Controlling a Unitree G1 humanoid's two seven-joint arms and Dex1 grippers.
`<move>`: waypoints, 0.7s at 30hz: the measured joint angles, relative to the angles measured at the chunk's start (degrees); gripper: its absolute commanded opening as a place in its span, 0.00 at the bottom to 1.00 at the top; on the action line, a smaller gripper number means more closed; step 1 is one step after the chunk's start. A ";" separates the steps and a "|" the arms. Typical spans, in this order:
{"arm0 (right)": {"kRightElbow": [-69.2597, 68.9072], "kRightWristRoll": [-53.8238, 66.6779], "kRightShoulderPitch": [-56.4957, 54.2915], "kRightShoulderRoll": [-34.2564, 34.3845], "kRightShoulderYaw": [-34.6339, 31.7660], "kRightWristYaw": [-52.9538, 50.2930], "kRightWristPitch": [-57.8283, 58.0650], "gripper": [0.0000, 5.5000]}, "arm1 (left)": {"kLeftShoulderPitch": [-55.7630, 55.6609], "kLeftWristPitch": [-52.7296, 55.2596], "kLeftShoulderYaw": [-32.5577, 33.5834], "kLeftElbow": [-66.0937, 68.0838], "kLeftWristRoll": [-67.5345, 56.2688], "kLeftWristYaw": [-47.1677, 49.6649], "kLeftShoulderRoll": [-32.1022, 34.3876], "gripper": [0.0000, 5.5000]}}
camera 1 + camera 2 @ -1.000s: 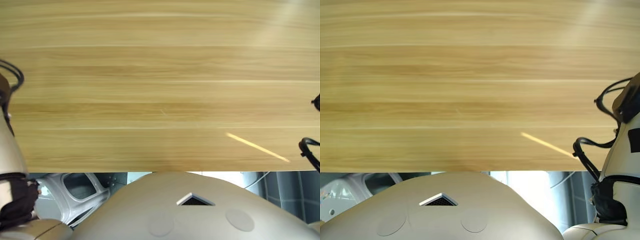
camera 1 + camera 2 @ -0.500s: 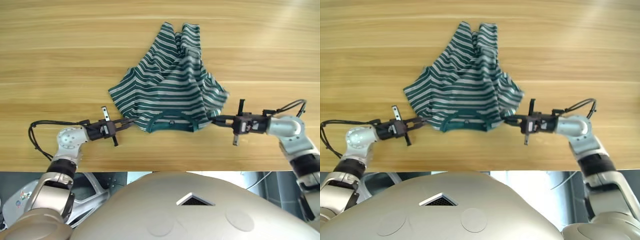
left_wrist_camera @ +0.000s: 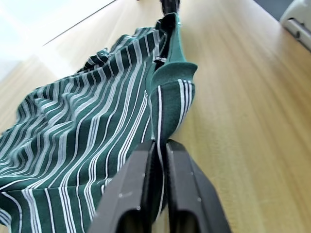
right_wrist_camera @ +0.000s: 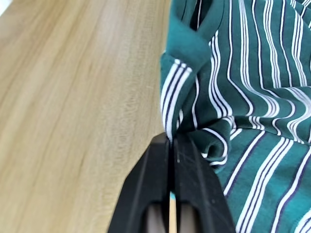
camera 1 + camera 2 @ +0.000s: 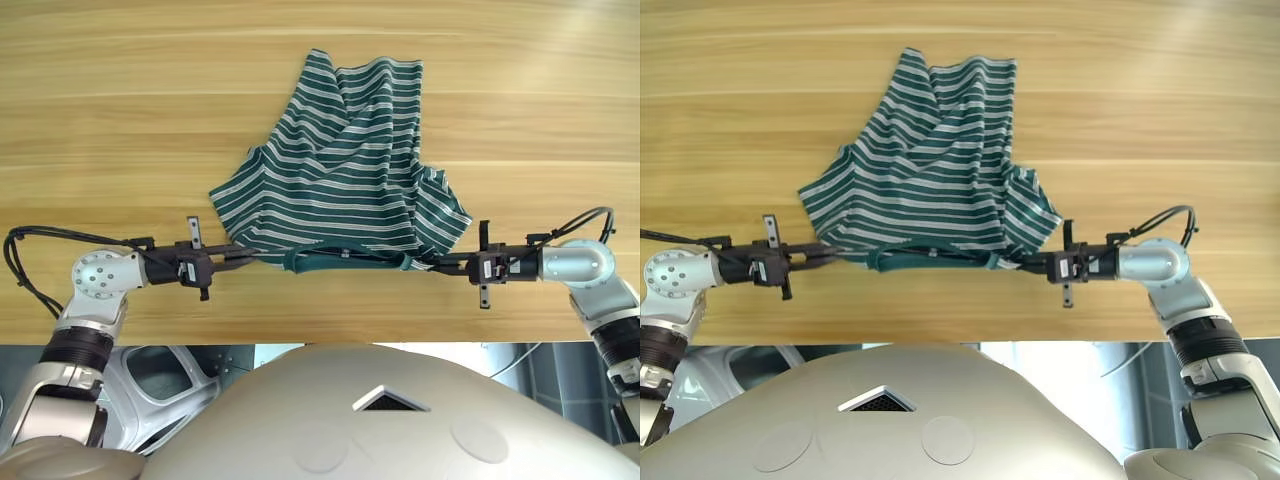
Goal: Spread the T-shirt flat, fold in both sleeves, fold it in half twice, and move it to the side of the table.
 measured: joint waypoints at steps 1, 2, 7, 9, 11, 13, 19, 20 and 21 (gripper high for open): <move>-0.63 0.58 0.59 -0.52 -0.17 0.76 0.08 0.00 | 0.35 0.55 -0.09 -1.43 0.37 -0.01 0.56 0.18; -1.46 1.25 1.42 -1.37 -0.23 1.76 0.25 0.00 | 0.60 1.12 -0.21 -3.00 0.98 -0.02 1.17 0.20; -4.16 3.90 3.22 -2.43 -1.17 4.48 1.22 0.00 | 1.55 3.12 -0.41 -7.28 2.11 0.10 2.50 0.33; -5.44 4.44 3.98 -2.88 -2.02 5.02 1.51 0.07 | 1.69 3.78 -0.41 -8.15 2.32 0.18 2.76 0.39; -6.41 5.46 4.73 -3.78 -2.93 5.42 1.90 0.13 | 2.89 4.01 -0.46 -10.39 1.51 -0.08 3.48 0.44; -7.55 6.10 5.75 -4.24 -3.90 5.72 2.36 0.18 | 4.16 4.17 -0.38 -12.70 -1.56 -0.96 4.57 0.48; -7.81 10.29 6.18 -6.42 -11.81 5.75 2.38 0.37 | -0.61 5.17 7.81 -14.13 -11.62 -0.75 6.12 0.64; -7.60 10.97 5.89 -6.65 -13.23 5.80 2.35 0.40 | -1.76 5.77 8.88 -14.03 -12.65 -0.81 6.06 0.64; -7.35 11.33 5.58 -6.66 -14.27 5.86 2.35 0.41 | -3.09 6.22 9.67 -13.72 -13.68 -0.83 5.98 0.64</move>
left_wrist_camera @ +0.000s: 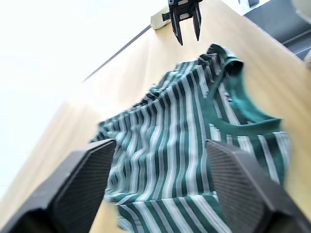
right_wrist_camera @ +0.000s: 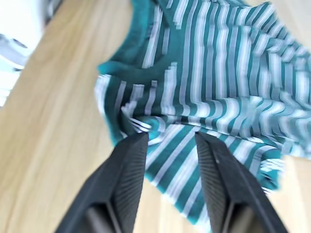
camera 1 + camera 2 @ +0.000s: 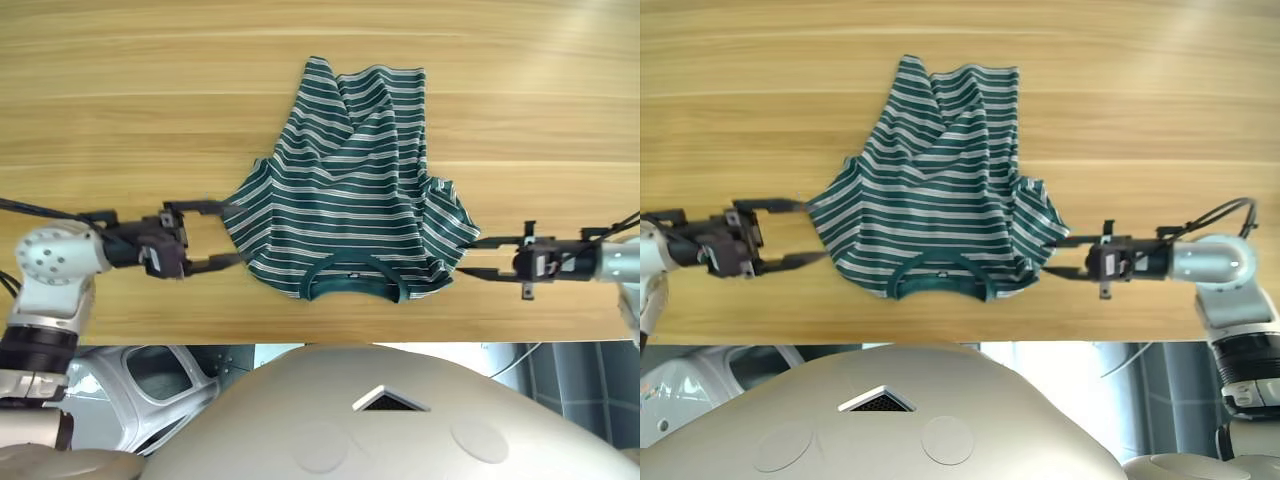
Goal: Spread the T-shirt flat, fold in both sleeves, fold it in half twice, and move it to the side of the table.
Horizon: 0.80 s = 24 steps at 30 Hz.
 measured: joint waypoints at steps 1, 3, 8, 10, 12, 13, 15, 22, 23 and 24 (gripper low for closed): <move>0.52 1.09 -0.65 0.00 -1.16 0.16 0.00 0.41 | -2.27 0.56 1.35 0.76 -0.83 0.04 -0.39 0.64; 3.41 1.22 -3.54 0.42 -2.40 0.01 0.09 0.42 | -6.51 0.98 2.12 3.68 0.26 1.28 -2.19 0.56; 11.61 -5.29 -16.93 7.32 -1.89 -7.05 1.57 0.30 | -16.56 -2.34 -0.75 19.19 19.19 8.29 -6.70 0.42; 13.73 -8.46 -20.92 11.42 0.13 -9.29 1.67 0.24 | -20.47 -4.76 -4.12 28.59 31.15 13.21 -8.22 0.36; 15.43 -11.10 -22.85 14.11 1.24 -11.57 1.55 0.18 | -22.64 -6.37 -6.82 33.51 37.89 16.46 -8.69 0.30; 15.71 -12.01 -23.44 14.77 1.75 -12.12 1.41 0.15 | -23.08 -6.81 -7.66 34.50 39.52 17.35 -8.86 0.27; 17.79 -14.46 -26.33 17.88 2.64 -14.51 1.39 0.07 | -24.86 -8.42 -10.92 37.66 44.76 18.84 -9.22 0.20; 22.84 -19.18 -29.95 23.09 5.30 -18.77 0.70 0.00 | -26.49 -11.13 -14.78 38.99 46.18 18.78 -9.14 0.02; 23.47 -19.57 -30.48 23.50 5.63 -19.12 0.44 0.00 | -26.57 -11.37 -15.24 38.96 46.42 18.80 -8.94 0.01; 24.01 -19.95 -30.95 23.84 5.85 -19.52 0.36 0.00 | -26.61 -11.56 -15.80 38.85 47.18 18.90 -8.55 0.01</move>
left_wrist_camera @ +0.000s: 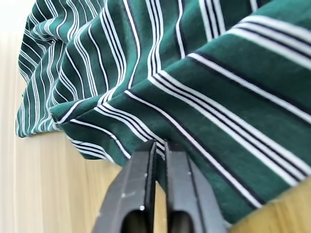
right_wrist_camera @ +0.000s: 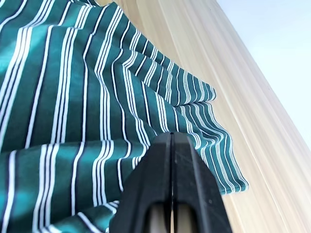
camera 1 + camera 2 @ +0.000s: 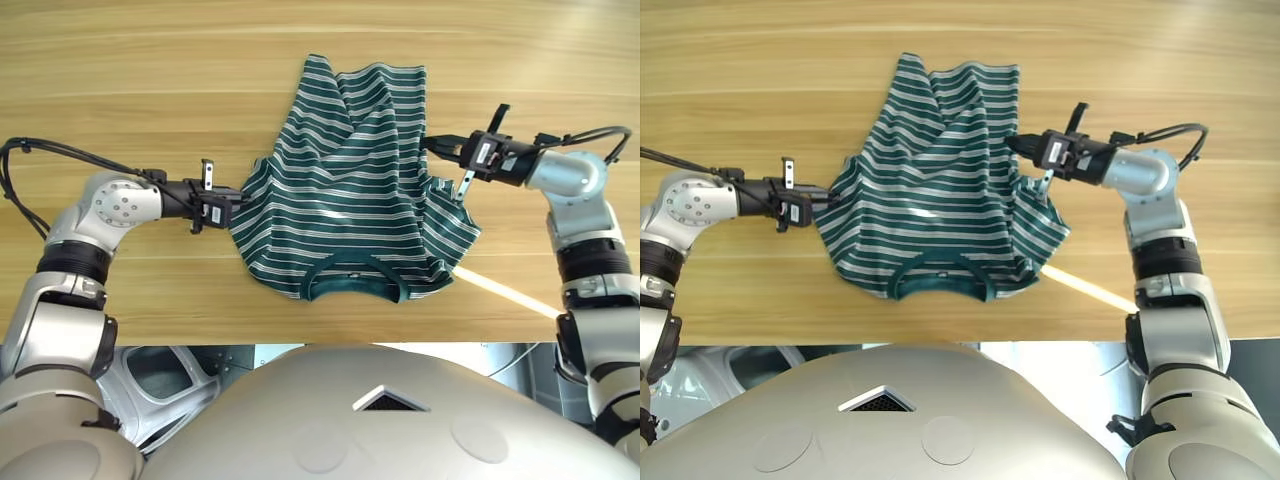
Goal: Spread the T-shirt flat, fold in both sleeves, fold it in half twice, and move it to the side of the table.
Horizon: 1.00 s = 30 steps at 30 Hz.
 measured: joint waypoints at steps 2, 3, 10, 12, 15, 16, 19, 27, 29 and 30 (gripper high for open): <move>0.75 -0.91 -0.41 0.78 0.29 -0.67 -0.23 0.00 | 0.11 -0.18 -0.67 -1.06 0.78 0.01 1.54 0.01; 1.16 -1.05 -0.47 0.98 0.53 -0.76 -0.31 0.00 | 0.55 -0.21 -0.77 -1.83 1.07 -0.01 2.86 0.01; 5.07 -2.42 -1.42 1.19 0.67 -3.18 -0.55 0.00 | 8.48 2.04 0.57 -10.66 1.03 1.24 11.46 0.01; 6.08 -3.31 -1.97 1.21 0.75 -3.87 -0.63 0.00 | 10.71 3.78 1.60 -12.61 1.23 2.39 13.26 0.01; 7.36 -3.90 -2.78 1.22 0.75 -4.91 -0.69 0.00 | 14.98 5.40 3.28 -16.10 0.60 3.87 15.05 0.01; 7.90 -4.12 -3.00 1.22 0.76 -5.43 -0.75 0.00 | 16.46 5.67 3.58 -17.11 -0.53 4.04 15.34 0.01; 9.72 -5.56 -3.43 1.23 0.87 -6.91 -0.86 0.00 | 21.70 6.02 3.73 -21.44 -5.08 3.96 15.59 0.01; 12.06 -6.29 -4.68 1.25 1.00 -7.57 -1.69 0.00 | 26.41 7.35 3.62 -26.30 -9.04 3.24 15.39 0.01; 11.66 -5.97 -4.37 1.05 1.24 -5.76 -2.61 0.00 | 26.44 7.65 3.76 -26.52 -8.96 3.34 15.26 0.01; 9.93 -4.69 -3.25 0.59 1.27 -3.39 -3.20 0.00 | 26.42 7.74 3.80 -26.63 -8.86 3.41 15.14 0.01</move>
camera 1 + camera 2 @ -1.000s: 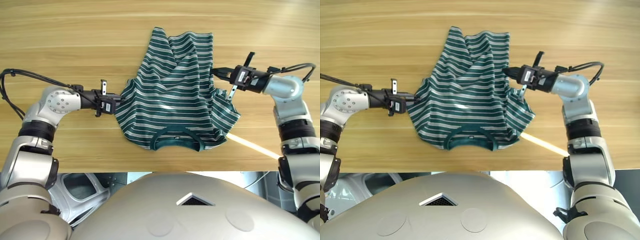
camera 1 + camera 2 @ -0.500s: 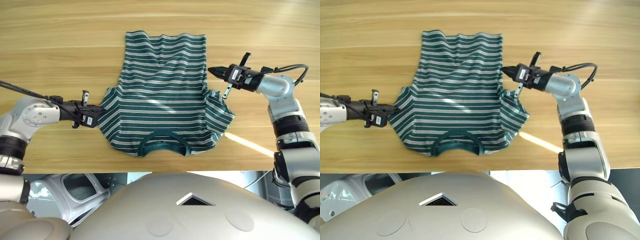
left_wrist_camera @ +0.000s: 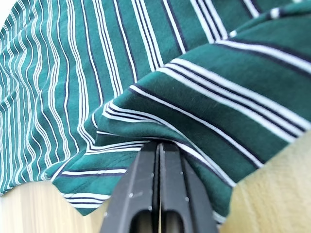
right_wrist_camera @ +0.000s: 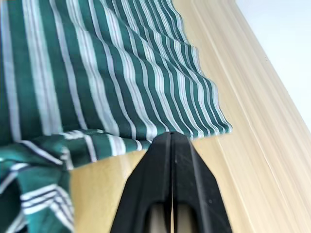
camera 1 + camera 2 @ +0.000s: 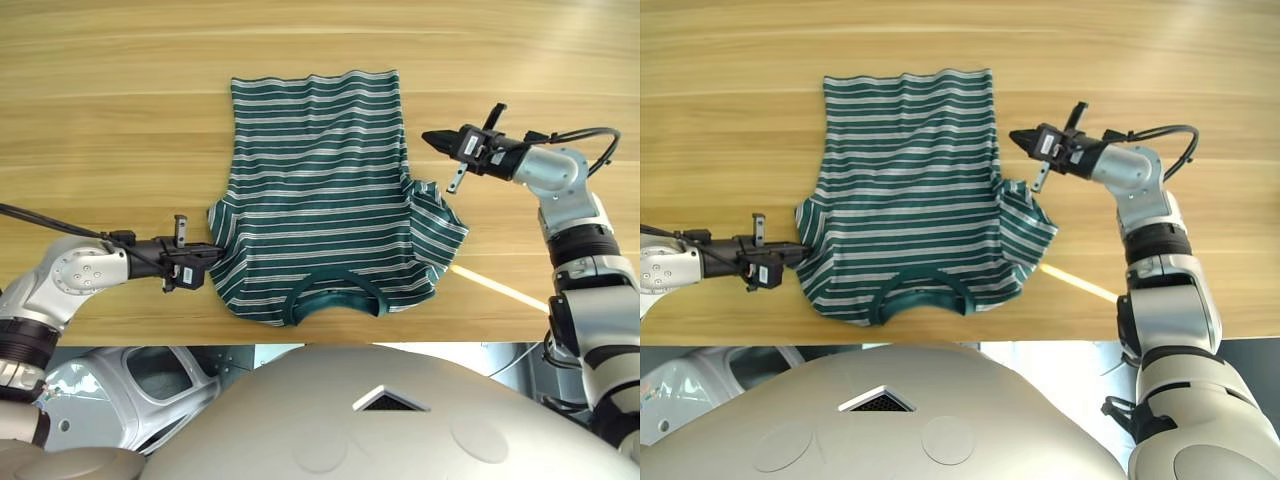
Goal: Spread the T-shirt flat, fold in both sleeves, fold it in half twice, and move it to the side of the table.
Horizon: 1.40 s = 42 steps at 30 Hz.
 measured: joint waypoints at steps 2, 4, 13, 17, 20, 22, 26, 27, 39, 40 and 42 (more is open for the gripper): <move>-7.39 7.56 5.20 -2.32 -0.03 7.83 0.21 0.00 | -0.48 0.11 0.03 0.23 0.87 0.44 -0.30 0.01; -17.31 16.92 13.82 -7.42 0.08 18.00 0.49 0.00 | -1.48 0.31 0.15 1.47 2.29 1.56 -0.47 0.01; -20.45 22.90 25.89 -14.67 -5.26 23.30 2.32 0.00 | -4.56 1.18 0.02 4.64 5.62 4.57 -1.60 0.01; -14.57 18.55 24.84 -12.28 -4.64 21.08 2.56 0.00 | -4.65 1.16 -0.03 4.97 5.64 4.99 -1.68 0.01; -9.27 13.80 21.11 -10.25 -3.62 17.87 2.05 0.00 | -5.11 1.09 -0.18 5.52 5.67 5.12 -1.83 0.01; -6.86 11.63 19.11 -9.80 -2.84 16.53 1.60 0.00 | -5.31 1.07 -0.30 5.57 5.71 5.21 -1.90 0.01; -3.26 9.44 16.53 -8.82 -2.23 14.70 0.18 0.00 | -5.80 1.03 -0.42 5.92 6.06 5.39 -2.28 0.01; -2.19 9.16 16.17 -8.82 -2.25 14.05 -0.42 0.00 | -5.87 1.03 -0.42 6.12 6.24 5.54 -2.31 0.01; 2.99 9.44 16.44 -11.35 -3.53 12.90 -3.49 0.00 | -13.26 0.70 -1.34 19.08 10.15 11.76 -4.06 0.01; 3.03 9.64 16.70 -11.58 -3.70 12.93 -3.51 0.00 | -13.49 0.34 -1.55 19.83 10.15 12.36 -4.10 0.01; 3.06 9.64 16.92 -12.45 -3.90 13.11 -3.52 0.00 | -13.73 -0.23 -1.88 20.62 10.12 12.55 -4.26 0.01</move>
